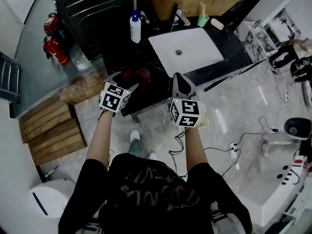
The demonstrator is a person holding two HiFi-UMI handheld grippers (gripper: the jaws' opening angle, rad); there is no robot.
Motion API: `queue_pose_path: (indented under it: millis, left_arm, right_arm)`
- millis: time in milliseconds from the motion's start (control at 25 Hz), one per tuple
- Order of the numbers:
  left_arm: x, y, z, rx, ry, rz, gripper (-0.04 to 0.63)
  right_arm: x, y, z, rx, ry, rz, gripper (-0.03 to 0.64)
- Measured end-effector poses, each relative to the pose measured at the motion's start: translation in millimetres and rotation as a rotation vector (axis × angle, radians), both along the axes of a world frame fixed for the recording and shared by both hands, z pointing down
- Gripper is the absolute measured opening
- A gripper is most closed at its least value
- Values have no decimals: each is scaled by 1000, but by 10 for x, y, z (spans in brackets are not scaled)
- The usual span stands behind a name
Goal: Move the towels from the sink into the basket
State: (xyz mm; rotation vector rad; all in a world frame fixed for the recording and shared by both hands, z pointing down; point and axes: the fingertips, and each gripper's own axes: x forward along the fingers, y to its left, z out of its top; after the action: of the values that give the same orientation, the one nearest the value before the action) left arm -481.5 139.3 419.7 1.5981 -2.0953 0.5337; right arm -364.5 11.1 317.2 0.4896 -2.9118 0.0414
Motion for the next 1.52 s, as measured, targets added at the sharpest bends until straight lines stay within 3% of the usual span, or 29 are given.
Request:
queue_pose_path:
  millis: [280,520,720,920,1160,1520]
  left_arm:
    - [-48,-98,439,-127,64,46,354]
    - [-89,-149,546,-120,90,57,338]
    - [-19,-176,520,-96,101,74,187]
    - [-39,-170,397,-28,118,40,114]
    - [-91,-122,148,51,126,3,92]
    - [-109,-15,-371,170,70,-72,86]
  right_arm:
    - [11,-111,95,-1,26,33,15]
    - [-60,-136,168,-1,47,39,15]
    - [-70,-149,180,1,49,46,15]
    - [-77,-137,156,2,44,48,15]
    - [-69,-117,97,6,31,48,15]
    - [14,-98,-41,15,0,44,15]
